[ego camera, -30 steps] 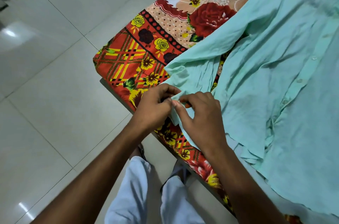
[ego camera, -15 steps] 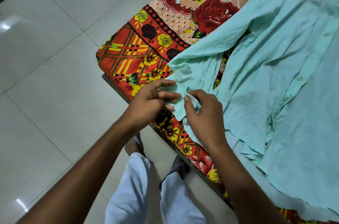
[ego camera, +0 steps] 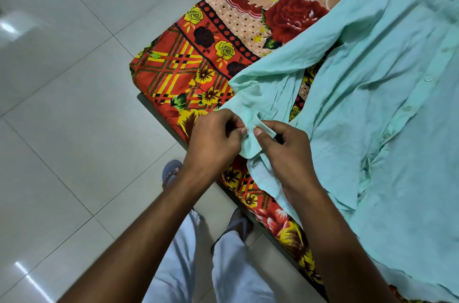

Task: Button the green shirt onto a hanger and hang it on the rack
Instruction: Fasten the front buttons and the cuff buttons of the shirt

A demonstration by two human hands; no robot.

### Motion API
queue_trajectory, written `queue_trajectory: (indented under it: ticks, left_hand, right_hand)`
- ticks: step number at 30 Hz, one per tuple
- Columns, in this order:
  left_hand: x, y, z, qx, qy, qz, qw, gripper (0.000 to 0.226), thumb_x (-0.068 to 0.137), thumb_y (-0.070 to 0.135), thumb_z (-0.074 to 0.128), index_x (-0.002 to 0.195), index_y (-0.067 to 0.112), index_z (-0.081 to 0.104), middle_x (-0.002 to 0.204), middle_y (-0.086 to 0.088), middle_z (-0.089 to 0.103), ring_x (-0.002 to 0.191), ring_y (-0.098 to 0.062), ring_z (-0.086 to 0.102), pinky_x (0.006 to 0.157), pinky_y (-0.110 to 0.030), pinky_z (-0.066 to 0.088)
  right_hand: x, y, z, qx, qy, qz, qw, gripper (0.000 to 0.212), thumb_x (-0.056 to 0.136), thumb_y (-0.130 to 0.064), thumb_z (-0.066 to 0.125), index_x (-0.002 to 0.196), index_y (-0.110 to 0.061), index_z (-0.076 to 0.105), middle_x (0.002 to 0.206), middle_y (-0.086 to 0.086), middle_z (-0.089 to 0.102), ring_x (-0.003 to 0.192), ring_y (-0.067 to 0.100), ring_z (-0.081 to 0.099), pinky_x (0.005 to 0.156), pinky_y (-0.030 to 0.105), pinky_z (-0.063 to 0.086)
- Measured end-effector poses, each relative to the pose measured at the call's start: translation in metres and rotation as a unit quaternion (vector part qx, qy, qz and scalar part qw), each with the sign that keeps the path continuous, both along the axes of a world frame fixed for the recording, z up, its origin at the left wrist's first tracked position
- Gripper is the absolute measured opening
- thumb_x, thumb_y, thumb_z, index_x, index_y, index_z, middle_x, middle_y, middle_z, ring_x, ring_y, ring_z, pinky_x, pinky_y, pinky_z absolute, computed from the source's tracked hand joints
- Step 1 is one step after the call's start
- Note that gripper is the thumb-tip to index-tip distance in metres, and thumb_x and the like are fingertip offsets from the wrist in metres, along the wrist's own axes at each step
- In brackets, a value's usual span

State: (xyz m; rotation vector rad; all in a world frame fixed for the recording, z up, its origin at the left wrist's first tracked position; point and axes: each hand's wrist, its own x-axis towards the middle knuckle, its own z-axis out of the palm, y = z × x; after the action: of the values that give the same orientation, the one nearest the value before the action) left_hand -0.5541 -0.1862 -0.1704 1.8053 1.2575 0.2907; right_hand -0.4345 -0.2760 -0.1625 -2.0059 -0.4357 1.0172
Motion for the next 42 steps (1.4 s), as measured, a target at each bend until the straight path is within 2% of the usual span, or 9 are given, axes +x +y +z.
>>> queue_trajectory:
  ticks: [10, 16, 20, 24, 29, 33, 36, 38, 42]
  left_hand:
    - [0.004, -0.016, -0.002, -0.024, -0.059, 0.074, 0.995, 0.006, 0.09, 0.019, 0.074, 0.089, 0.014, 0.077, 0.076, 0.009, 0.072, 0.07, -0.004, 0.066, 0.058, -0.014, 0.051]
    - [0.002, -0.019, -0.004, -0.042, -0.074, 0.069, 0.994, 0.007, 0.092, 0.019, 0.072, 0.091, 0.014, 0.077, 0.079, 0.008, 0.073, 0.073, -0.005, 0.068, 0.063, -0.025, 0.057]
    - [0.004, -0.021, -0.004, -0.018, -0.078, 0.086, 0.993, 0.007, 0.091, 0.019, 0.072, 0.091, 0.013, 0.077, 0.078, 0.007, 0.073, 0.071, -0.005, 0.068, 0.065, -0.027, 0.057]
    - [0.003, -0.024, -0.006, 0.013, -0.081, 0.096, 0.992, 0.007, 0.09, 0.018, 0.073, 0.09, 0.012, 0.077, 0.077, 0.007, 0.073, 0.069, -0.005, 0.067, 0.064, -0.027, 0.058]
    - [0.002, -0.026, -0.008, 0.029, -0.084, 0.097, 0.991, 0.007, 0.09, 0.016, 0.073, 0.091, 0.012, 0.077, 0.08, 0.007, 0.073, 0.072, -0.005, 0.067, 0.066, -0.027, 0.057]
    - [0.001, -0.027, -0.009, -0.021, -0.092, 0.094, 0.991, 0.007, 0.092, 0.017, 0.072, 0.093, 0.013, 0.078, 0.079, 0.008, 0.074, 0.07, -0.005, 0.069, 0.068, -0.032, 0.061]
    - [-0.003, -0.026, -0.009, -0.084, -0.122, 0.103, 0.984, 0.015, 0.097, 0.02, 0.067, 0.091, 0.011, 0.078, 0.072, 0.001, 0.074, 0.064, -0.013, 0.07, 0.065, -0.038, 0.062]
    - [-0.005, -0.025, -0.006, -0.108, -0.14, 0.103, 0.979, 0.025, 0.099, 0.028, 0.065, 0.086, 0.012, 0.078, 0.068, -0.002, 0.073, 0.062, -0.017, 0.07, 0.06, -0.033, 0.058]
    - [-0.004, -0.025, -0.005, -0.143, -0.137, 0.1, 0.975, 0.019, 0.088, 0.032, 0.079, 0.094, 0.014, 0.079, 0.079, -0.003, 0.077, 0.072, -0.02, 0.074, 0.064, -0.031, 0.062]
  right_hand:
    - [-0.004, -0.002, 0.003, 0.031, -0.033, -0.012, 0.999, 0.011, 0.089, -0.021, 0.079, 0.096, -0.029, 0.074, 0.094, -0.011, 0.078, 0.091, 0.001, 0.073, 0.083, 0.027, 0.062]
    - [-0.005, -0.002, 0.001, 0.029, -0.03, -0.004, 0.999, 0.009, 0.091, -0.022, 0.077, 0.098, -0.028, 0.077, 0.096, -0.011, 0.078, 0.093, 0.001, 0.073, 0.084, 0.026, 0.061]
    - [-0.001, -0.006, 0.004, 0.049, 0.017, 0.025, 0.998, 0.014, 0.096, -0.018, 0.07, 0.105, -0.023, 0.079, 0.1, -0.011, 0.079, 0.099, 0.0, 0.072, 0.086, 0.02, 0.059]
    - [0.008, -0.006, 0.009, 0.033, 0.099, 0.038, 0.994, 0.026, 0.098, -0.012, 0.061, 0.099, -0.03, 0.08, 0.095, -0.01, 0.08, 0.098, 0.006, 0.074, 0.089, 0.03, 0.058]
    - [0.02, -0.004, 0.005, 0.025, 0.134, 0.064, 0.989, 0.036, 0.082, -0.022, 0.052, 0.102, -0.022, 0.081, 0.106, 0.0, 0.08, 0.109, 0.017, 0.072, 0.097, 0.035, 0.056]
    - [0.023, -0.005, 0.004, 0.01, 0.068, 0.097, 0.993, 0.025, 0.097, -0.009, 0.062, 0.109, -0.021, 0.081, 0.101, -0.01, 0.08, 0.1, 0.001, 0.072, 0.086, 0.018, 0.057]
    - [0.018, -0.004, 0.002, 0.028, 0.014, 0.109, 0.994, 0.015, 0.092, -0.016, 0.075, 0.105, -0.019, 0.082, 0.095, -0.01, 0.08, 0.096, 0.001, 0.074, 0.086, 0.02, 0.059]
    - [0.015, -0.002, 0.001, 0.03, -0.017, 0.106, 0.994, 0.013, 0.089, -0.019, 0.078, 0.102, -0.018, 0.082, 0.092, -0.009, 0.08, 0.092, 0.001, 0.074, 0.085, 0.02, 0.059]
    - [0.015, -0.002, -0.001, 0.029, -0.051, 0.095, 0.994, 0.014, 0.088, -0.02, 0.079, 0.101, -0.017, 0.081, 0.092, -0.011, 0.079, 0.093, 0.0, 0.073, 0.085, 0.019, 0.059]
